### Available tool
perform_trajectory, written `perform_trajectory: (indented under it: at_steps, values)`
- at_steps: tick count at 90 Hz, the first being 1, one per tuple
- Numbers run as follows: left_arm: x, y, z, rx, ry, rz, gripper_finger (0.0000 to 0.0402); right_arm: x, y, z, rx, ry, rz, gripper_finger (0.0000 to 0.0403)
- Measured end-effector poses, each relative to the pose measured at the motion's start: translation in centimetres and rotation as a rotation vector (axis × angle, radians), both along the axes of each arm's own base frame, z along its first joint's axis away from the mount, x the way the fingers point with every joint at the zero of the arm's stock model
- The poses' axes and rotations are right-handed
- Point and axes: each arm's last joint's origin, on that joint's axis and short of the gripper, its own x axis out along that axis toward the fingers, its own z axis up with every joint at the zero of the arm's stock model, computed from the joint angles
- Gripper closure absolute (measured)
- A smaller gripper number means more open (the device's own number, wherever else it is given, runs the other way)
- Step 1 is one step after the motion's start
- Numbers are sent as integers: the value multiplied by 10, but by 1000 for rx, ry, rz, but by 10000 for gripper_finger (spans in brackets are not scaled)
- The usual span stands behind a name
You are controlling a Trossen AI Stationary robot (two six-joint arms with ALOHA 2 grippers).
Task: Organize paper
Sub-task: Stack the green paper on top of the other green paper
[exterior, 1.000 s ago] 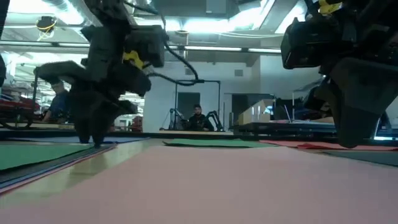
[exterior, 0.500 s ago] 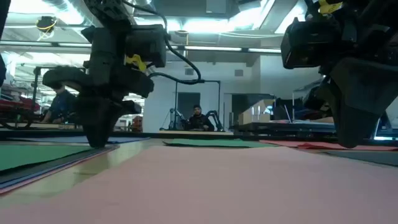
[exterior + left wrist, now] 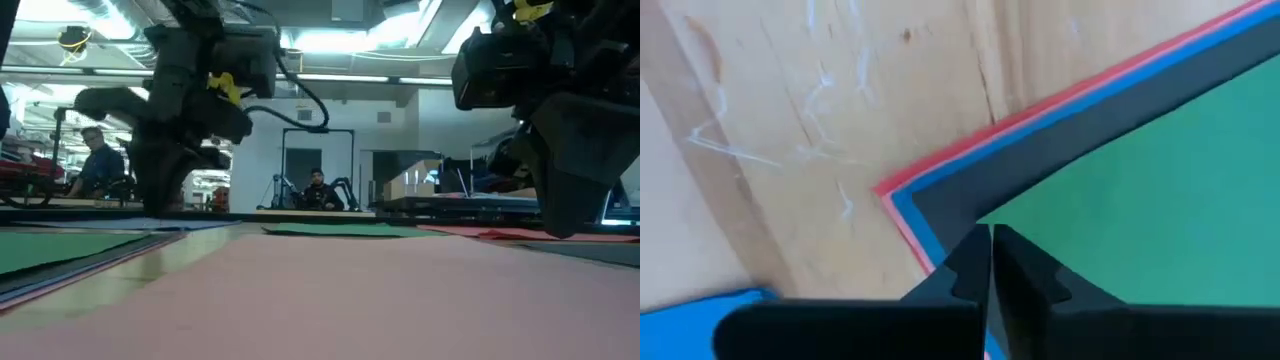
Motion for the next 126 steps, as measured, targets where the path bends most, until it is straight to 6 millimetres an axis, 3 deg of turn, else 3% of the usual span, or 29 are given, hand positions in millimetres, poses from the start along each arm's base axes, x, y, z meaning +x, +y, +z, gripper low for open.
perform_trajectory:
  at_steps: [17,60,126]
  values:
    - [-2,-7,-3,-4,9,1,391,0,0,0,0,0,0,403]
    - [-6,-2,-14,-1,-8,53,288,0,0,0,0,0,1,403]
    - [-6,-1,-15,-30,-15,-1,282,0,0,0,-1,-1,1,403]
